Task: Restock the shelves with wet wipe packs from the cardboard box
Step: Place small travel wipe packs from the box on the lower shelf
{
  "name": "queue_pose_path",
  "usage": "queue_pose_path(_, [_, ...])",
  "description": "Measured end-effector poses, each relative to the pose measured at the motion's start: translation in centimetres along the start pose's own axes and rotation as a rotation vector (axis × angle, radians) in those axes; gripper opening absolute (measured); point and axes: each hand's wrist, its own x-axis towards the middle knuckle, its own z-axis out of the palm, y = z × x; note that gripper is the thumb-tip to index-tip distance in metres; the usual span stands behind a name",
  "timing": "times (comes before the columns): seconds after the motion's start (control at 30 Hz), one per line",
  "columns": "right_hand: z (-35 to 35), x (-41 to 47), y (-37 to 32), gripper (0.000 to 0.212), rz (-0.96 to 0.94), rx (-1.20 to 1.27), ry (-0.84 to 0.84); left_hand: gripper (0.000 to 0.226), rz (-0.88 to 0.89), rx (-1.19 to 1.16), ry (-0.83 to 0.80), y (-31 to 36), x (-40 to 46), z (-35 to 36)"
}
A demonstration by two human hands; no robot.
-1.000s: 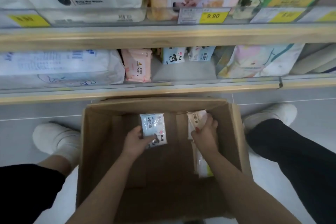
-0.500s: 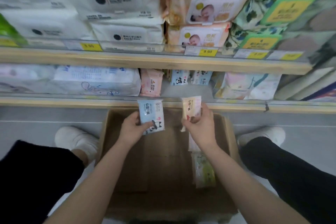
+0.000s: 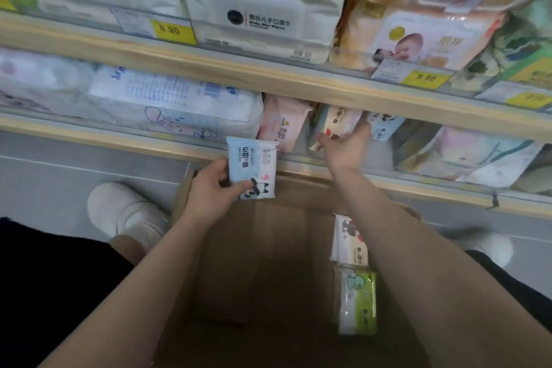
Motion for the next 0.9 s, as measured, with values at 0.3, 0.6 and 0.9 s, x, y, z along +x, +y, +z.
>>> queue_pose_path(0.3, [1.1, 2.0, 0.4, 0.081, -0.042, -0.072, -0.022, 0.036, -0.004, -0.079, -0.011, -0.4, 0.4, 0.0])
queue_pose_path(0.6, [-5.9, -3.7, -1.7, 0.071, -0.038, 0.053, -0.199, 0.037, 0.002, -0.070, -0.030, 1.8, -1.4, 1.8])
queue_pose_path(0.9, [-12.0, -11.0, -2.5, 0.021, -0.083, 0.106, -0.622, 0.035, 0.113, -0.070, -0.144, 4.6, -4.1, 5.3])
